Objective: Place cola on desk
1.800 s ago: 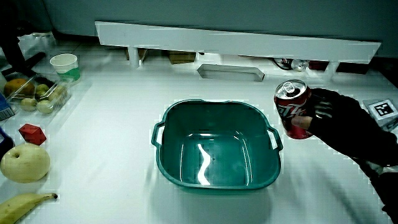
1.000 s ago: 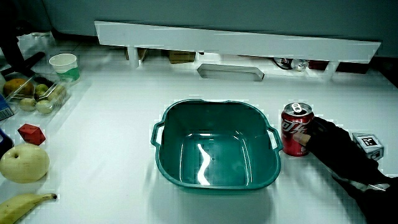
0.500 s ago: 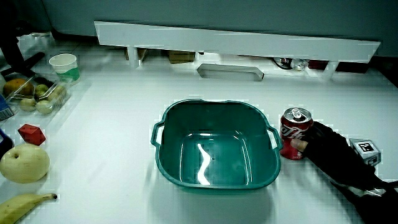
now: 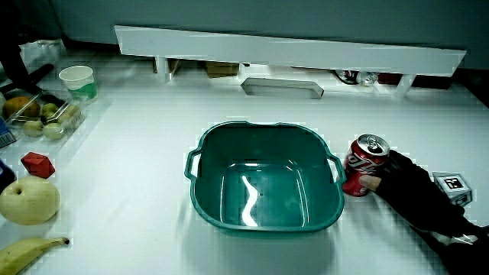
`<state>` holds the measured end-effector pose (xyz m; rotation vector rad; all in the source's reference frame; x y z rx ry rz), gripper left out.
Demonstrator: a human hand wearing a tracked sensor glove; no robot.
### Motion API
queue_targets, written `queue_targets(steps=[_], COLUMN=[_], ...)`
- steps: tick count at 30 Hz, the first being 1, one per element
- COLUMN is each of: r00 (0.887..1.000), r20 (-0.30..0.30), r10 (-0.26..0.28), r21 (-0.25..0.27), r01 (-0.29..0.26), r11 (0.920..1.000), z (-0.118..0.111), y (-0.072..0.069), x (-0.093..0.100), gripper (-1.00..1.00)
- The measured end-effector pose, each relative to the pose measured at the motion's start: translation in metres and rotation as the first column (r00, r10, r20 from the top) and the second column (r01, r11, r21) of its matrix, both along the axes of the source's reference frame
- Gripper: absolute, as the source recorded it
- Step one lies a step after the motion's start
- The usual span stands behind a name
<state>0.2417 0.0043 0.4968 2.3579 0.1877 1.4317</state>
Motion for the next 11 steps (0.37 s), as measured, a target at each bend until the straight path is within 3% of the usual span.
queue_targets(steps=[3, 5, 6, 10, 11], r00=[0.999, 0.999, 0.999, 0.998, 0.991], r20=[0.052, 0.037, 0.029, -0.053, -0.129], r10=[0.009, 0.023, 0.016, -0.043, -0.046], r21=[0.021, 0.019, 0.046, 0.113, 0.08], r01=[-0.01, -0.024, -0.017, 0.048, 0.057], r11=[0.9997, 0.9995, 0.9988, 0.9924, 0.9952], z=[-0.002, -0.006, -0.008, -0.038, -0.048], y=[0.002, 0.002, 0.001, -0.001, 0.001], x=[0.003, 0.006, 0.008, 0.002, 0.001], gripper=[-0.48, -0.56, -0.6, -0.76, -0.8])
